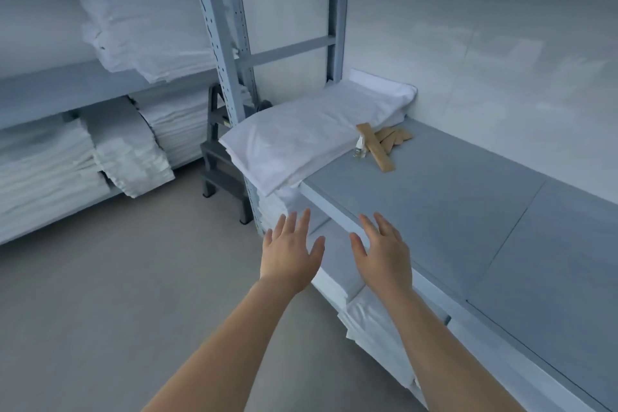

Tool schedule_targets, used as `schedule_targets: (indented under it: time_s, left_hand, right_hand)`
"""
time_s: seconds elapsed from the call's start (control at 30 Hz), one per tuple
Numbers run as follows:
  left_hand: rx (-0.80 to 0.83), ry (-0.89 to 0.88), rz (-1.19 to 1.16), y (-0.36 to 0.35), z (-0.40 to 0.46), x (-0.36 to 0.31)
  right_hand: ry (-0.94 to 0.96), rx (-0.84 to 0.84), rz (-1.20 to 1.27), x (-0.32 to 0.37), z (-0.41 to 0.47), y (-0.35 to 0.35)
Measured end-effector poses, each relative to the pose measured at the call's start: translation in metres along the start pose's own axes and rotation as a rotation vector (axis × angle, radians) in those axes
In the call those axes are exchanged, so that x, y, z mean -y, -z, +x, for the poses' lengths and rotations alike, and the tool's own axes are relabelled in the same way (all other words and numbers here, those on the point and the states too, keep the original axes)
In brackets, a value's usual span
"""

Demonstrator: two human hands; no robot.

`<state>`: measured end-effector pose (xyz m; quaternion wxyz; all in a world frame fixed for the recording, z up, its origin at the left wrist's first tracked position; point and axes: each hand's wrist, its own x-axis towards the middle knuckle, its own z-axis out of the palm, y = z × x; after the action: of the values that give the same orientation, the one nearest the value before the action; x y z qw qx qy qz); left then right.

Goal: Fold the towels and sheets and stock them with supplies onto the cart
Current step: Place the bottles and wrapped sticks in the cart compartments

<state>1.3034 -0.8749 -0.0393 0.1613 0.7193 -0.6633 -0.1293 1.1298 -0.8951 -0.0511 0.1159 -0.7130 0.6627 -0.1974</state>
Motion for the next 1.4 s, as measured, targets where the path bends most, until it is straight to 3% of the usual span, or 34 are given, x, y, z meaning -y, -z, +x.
schedule_targets:
  time_s: [0.33, 0.7, 0.97, 1.27, 1.4]
  left_hand:
    - [0.085, -0.172, -0.004, -0.026, 0.175, 0.008]
    - [0.211, -0.433, 0.007, -0.028, 0.372, 0.020]
    - [0.267, -0.537, -0.073, -0.057, 0.427, 0.000]
    - [0.192, -0.637, -0.410, -0.148, 0.483, -0.037]
    - [0.157, -0.618, -0.408, -0.182, 0.491, -0.040]
  right_hand:
    - [-0.200, -0.039, -0.042, -0.020, 0.125, -0.041]
    - [-0.461, -0.126, -0.089, 0.003, 0.274, -0.068]
    - [-0.524, -0.113, -0.079, -0.021, 0.316, -0.085]
    - [-0.451, -0.120, -0.078, -0.105, 0.388, -0.137]
    - [-0.422, -0.140, 0.103, -0.124, 0.406, -0.161]
